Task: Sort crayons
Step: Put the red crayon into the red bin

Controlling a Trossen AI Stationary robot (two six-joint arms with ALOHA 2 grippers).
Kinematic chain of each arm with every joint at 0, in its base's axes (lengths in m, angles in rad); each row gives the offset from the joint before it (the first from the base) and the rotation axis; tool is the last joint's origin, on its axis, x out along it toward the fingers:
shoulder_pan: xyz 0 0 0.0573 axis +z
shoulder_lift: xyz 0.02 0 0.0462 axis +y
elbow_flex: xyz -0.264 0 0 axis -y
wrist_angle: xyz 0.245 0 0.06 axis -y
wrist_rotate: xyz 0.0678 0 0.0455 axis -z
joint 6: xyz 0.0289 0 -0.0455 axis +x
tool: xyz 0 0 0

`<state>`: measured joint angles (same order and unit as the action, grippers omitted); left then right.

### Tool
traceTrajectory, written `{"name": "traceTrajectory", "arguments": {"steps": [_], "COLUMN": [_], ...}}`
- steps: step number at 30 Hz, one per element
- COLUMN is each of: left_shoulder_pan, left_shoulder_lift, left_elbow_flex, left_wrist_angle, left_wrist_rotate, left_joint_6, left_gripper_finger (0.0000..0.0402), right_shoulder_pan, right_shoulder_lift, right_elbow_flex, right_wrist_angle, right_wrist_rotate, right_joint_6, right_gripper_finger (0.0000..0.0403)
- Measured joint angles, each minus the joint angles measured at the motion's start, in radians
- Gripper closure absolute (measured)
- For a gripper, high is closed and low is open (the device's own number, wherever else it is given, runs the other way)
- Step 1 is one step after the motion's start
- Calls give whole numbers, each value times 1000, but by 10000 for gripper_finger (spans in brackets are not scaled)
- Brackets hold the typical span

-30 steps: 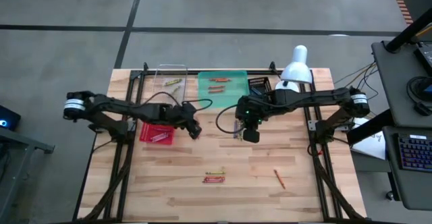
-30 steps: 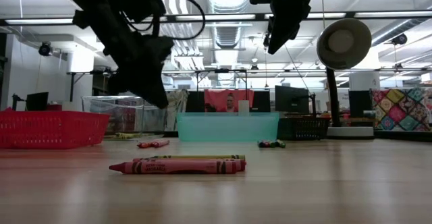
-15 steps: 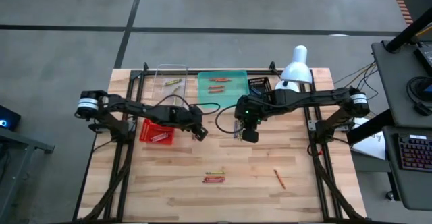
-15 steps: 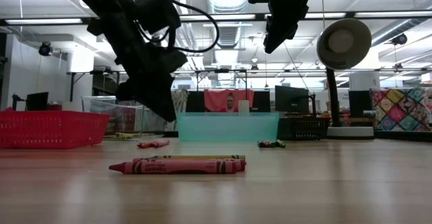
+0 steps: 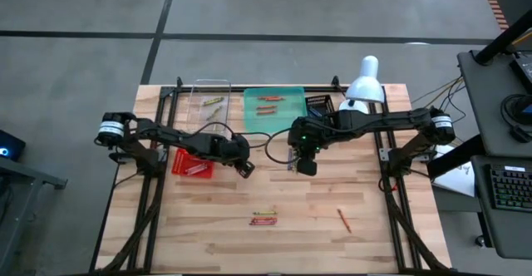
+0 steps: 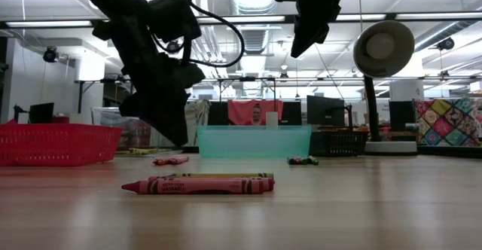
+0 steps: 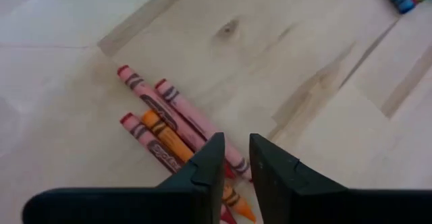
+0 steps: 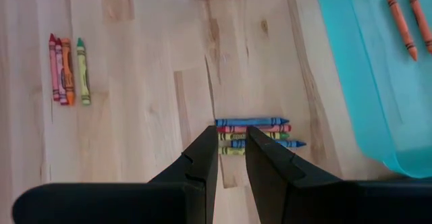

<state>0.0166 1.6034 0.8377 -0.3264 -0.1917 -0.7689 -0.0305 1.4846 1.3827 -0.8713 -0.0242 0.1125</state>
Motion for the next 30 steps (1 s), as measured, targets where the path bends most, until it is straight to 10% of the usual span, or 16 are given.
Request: {"name": "traceTrajectory", "arguments": {"steps": [30], "left_shoulder_pan": [2], "left_shoulder_lift": [32], "left_elbow_flex": [2], "left_wrist_angle": [21], "left_wrist_rotate": [-88], "left_joint_6": [8], "left_gripper_finger": [326], "right_shoulder_pan": [0], "right_shoulder_lift": [0], "right_elbow_flex": [0], "right_wrist_angle": [25], "right_wrist_rotate": [0], "right_joint_6": [0], "right_gripper_finger": [337]}}
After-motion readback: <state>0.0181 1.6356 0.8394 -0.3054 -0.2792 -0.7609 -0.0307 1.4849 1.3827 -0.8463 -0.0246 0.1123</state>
